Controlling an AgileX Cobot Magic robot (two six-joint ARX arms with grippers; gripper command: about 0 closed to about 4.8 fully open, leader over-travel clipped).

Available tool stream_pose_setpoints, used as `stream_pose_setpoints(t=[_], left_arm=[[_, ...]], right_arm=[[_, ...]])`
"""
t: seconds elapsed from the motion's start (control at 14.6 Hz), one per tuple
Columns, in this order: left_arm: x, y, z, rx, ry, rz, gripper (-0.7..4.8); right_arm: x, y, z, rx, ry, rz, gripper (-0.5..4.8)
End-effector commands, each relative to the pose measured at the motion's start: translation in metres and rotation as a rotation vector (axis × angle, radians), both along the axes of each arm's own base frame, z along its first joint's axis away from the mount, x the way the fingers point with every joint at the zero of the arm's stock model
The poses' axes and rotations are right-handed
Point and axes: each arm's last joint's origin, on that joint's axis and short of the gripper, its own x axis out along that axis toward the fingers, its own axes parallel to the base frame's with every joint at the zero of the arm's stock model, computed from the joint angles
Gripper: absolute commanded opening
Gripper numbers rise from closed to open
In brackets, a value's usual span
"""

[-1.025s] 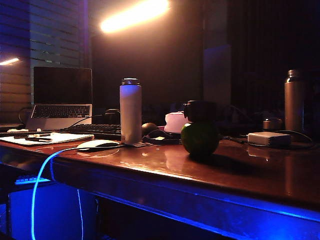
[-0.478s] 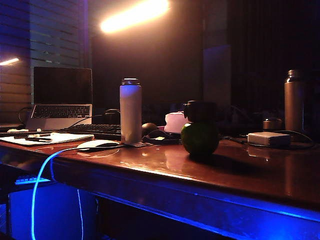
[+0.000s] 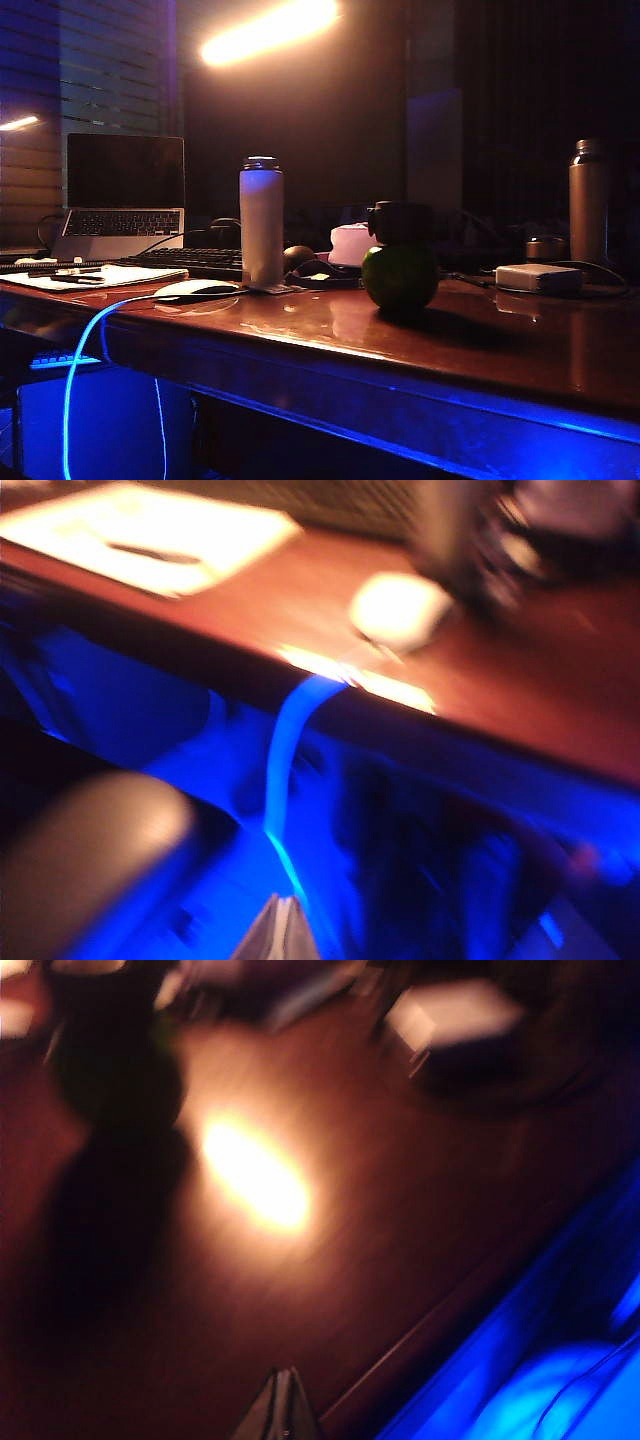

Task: Stack the black thermos bottle cap from the table onto the green apple.

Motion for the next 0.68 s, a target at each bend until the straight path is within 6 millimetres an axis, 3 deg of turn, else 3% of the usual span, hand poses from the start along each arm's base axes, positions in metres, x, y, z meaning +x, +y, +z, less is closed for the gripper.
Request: stream_pose_setpoints(t=[0.07, 0.21, 0.68], left_arm=[[-0.0017, 0.0046, 0.0018, -0.003, -0.077, 0.047, -0.02], [-0.0016, 0.0044, -0.0059, -0.001, -0.029, 0.045, -0.02], [-0.0018, 0.0005, -0.0058, -0.001, -0.031, 0.004, -0.02]], right_arm=[[-0.0015, -0.0032, 0.0047, 0.014, -0.069, -0.033, -0.05], [-0.0015, -0.003, 0.0045, 0.013, -0.066, -0.03, -0.05], [-0.0013, -0.0045, 0.0045, 0.013, -0.066, -0.045, -0.05]])
